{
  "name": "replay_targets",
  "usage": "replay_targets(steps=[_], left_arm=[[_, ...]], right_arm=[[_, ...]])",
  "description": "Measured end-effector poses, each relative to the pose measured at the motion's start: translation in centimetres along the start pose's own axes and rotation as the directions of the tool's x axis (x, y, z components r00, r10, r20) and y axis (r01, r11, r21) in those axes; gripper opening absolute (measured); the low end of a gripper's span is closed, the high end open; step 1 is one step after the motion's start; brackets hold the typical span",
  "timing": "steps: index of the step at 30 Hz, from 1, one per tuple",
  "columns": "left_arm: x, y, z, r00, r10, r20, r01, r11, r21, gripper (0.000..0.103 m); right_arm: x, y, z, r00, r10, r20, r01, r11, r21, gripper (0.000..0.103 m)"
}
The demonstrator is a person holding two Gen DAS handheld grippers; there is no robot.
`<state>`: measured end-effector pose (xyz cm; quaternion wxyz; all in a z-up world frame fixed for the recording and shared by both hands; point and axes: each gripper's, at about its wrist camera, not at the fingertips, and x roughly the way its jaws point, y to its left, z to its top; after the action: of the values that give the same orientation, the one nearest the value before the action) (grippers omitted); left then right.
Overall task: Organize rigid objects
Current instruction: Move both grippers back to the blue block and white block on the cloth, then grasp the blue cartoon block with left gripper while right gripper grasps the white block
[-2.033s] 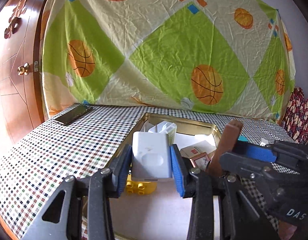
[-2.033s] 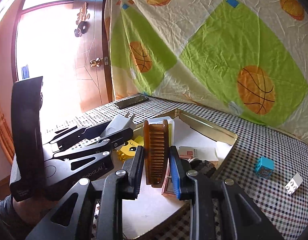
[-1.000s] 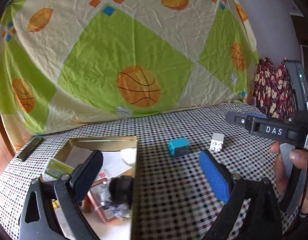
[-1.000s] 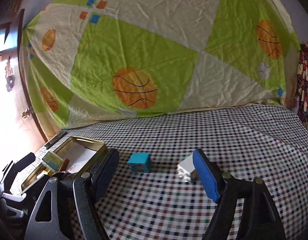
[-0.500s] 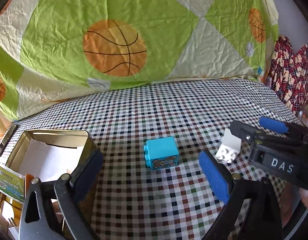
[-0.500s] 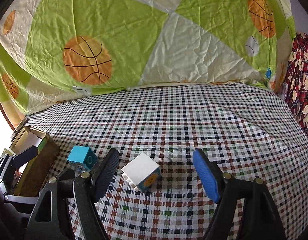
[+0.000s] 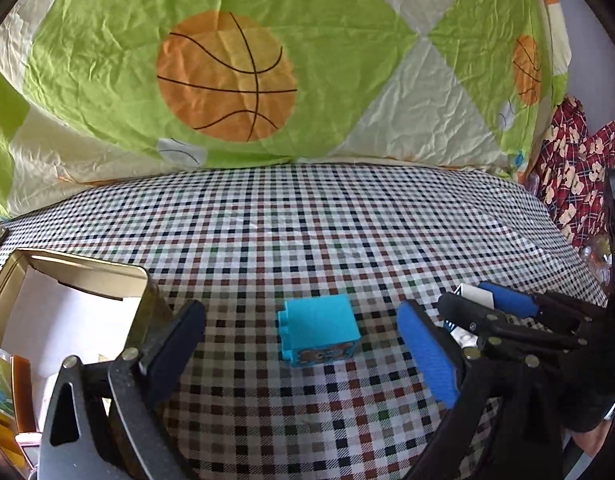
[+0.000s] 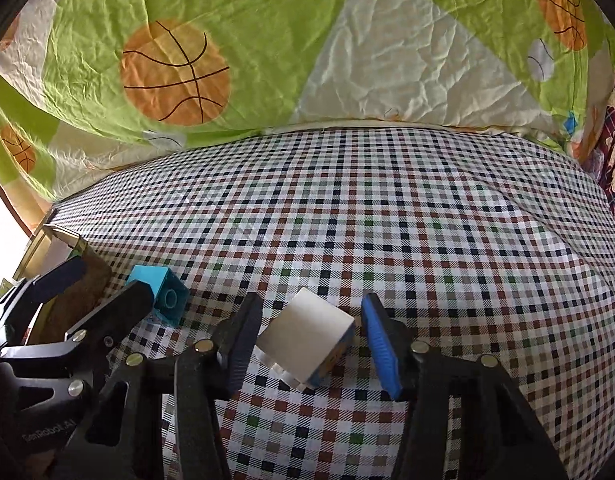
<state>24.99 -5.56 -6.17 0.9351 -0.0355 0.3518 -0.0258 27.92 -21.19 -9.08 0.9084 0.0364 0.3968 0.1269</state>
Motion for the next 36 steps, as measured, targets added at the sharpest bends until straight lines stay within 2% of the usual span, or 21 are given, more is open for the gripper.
replay_targets(steps=[3, 7, 10, 14, 15, 19, 22, 25, 28, 31, 33, 35, 36], left_arm=[[0.3, -0.1, 0.0, 1.0, -0.012, -0.007, 0.012, 1.0, -0.002, 0.098], [0.6, 0.2, 0.2, 0.999, -0.032, -0.016, 0.031, 0.999, -0.031, 0.098], [0.8, 0.2, 0.2, 1.0, -0.023, -0.021, 0.022, 0.999, -0.027, 0.098], [0.8, 0.3, 0.3, 0.999, -0.034, -0.021, 0.033, 0.999, -0.03, 0.098], [0.9, 0.2, 0.3, 0.999, -0.032, -0.022, 0.031, 0.999, -0.021, 0.098], [1.0, -0.4, 0.2, 0.999, -0.018, -0.027, 0.018, 1.0, 0.015, 0.096], [1.0, 0.0, 0.3, 0.999, -0.041, -0.028, 0.041, 0.999, 0.002, 0.096], [1.5, -0.7, 0.0, 0.997, -0.058, -0.054, 0.06, 0.998, 0.033, 0.096], [2.5, -1.3, -0.3, 0.991, -0.078, -0.111, 0.085, 0.995, 0.055, 0.088], [2.8, -0.8, -0.2, 0.989, -0.096, -0.113, 0.098, 0.995, 0.016, 0.084], [3.1, -0.6, -0.2, 0.987, -0.097, -0.129, 0.098, 0.995, 0.008, 0.061], [3.4, -0.4, -0.2, 0.982, -0.118, -0.146, 0.12, 0.993, 0.002, 0.045], [3.3, -0.3, -0.2, 0.983, -0.119, -0.143, 0.12, 0.993, -0.001, 0.044]], right_arm=[[-0.4, 0.1, -0.4, 1.0, -0.008, 0.007, 0.008, 1.0, -0.012, 0.05], [-0.7, -0.2, -0.9, 1.0, 0.03, 0.011, -0.03, 1.0, 0.004, 0.05], [-0.9, 0.2, -1.0, 1.0, 0.021, 0.009, -0.021, 1.0, -0.009, 0.05], [-1.6, -0.7, -1.3, 0.99, 0.139, 0.001, -0.139, 0.989, 0.053, 0.051], [-1.7, -0.7, -1.4, 0.99, 0.14, 0.005, -0.14, 0.989, 0.057, 0.051], [-1.5, 0.2, -1.4, 0.996, 0.094, -0.001, -0.094, 0.996, 0.002, 0.052], [-1.3, 0.9, -1.6, 0.997, 0.08, -0.019, -0.081, 0.996, -0.045, 0.053], [-0.7, 2.4, -2.4, 0.999, -0.035, -0.03, 0.03, 0.986, -0.161, 0.053], [-1.2, 2.2, -2.4, 1.0, -0.025, -0.001, 0.025, 0.986, -0.165, 0.051], [-1.2, 1.7, -2.3, 1.0, -0.021, -0.002, 0.02, 0.989, -0.146, 0.05], [-1.2, 1.6, -2.3, 1.0, -0.021, -0.002, 0.021, 0.989, -0.146, 0.05], [-1.4, 1.2, -2.2, 0.999, -0.032, 0.006, 0.033, 0.991, -0.13, 0.05], [-1.5, 0.9, -2.2, 0.999, -0.036, 0.015, 0.038, 0.993, -0.115, 0.05]])
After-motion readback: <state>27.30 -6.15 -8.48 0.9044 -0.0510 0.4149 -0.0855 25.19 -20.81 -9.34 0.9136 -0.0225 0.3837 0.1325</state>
